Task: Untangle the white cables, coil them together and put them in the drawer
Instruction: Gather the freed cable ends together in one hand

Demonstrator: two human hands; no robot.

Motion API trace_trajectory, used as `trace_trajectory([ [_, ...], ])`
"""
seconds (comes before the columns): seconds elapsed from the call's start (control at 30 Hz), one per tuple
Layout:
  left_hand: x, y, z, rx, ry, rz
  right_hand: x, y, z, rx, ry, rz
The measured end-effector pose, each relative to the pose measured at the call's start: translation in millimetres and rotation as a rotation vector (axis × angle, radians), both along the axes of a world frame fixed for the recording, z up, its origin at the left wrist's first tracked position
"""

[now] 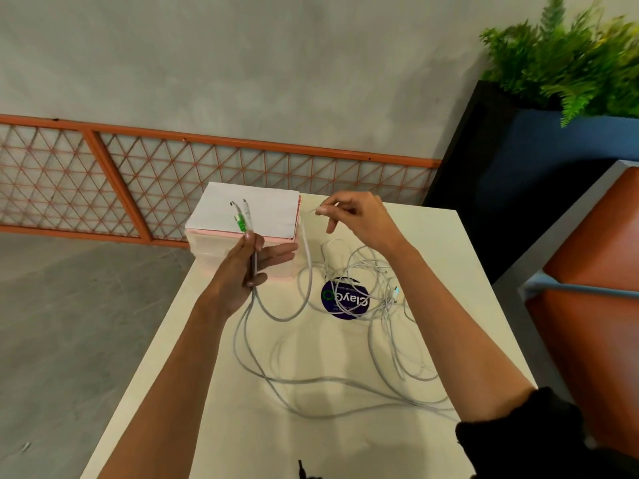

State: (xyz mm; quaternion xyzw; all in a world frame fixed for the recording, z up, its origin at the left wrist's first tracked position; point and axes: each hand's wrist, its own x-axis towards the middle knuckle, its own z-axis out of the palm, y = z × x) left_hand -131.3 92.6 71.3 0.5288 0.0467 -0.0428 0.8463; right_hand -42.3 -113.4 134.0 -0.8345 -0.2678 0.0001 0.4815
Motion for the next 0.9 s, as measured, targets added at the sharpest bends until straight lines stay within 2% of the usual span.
trace_trajectory([
  [0.2,-5,-11,10,-0.134,0.098,-0.082,0,5,-27,-0.188,-0.008,0.062],
  [0.33,-4,-10,10,-0.094,0.149,-0.113,0,7,-44,-0.293,-0.022,0.068],
  [0.5,-5,-10,3,-0.05,0.205,-0.155,-6,6,-56,-0.359,-0.029,0.047],
  [0.67,-1,-10,-2,-0.025,0.186,-0.108,-8,-5,-68,-0.311,0.072,0.098],
  [0.73,1,-7,-2,-0.083,0.149,-0.099,-1,-14,-87,-0.406,0.0,0.026],
  [0.8,0,-2,-1,-0.16,0.1,-0.104,5,-25,-106,-0.499,-0.025,-0.163],
  [0.9,-3,8,1,-0.245,0.036,-0.128,9,-39,-118,-0.396,0.058,-0.339],
])
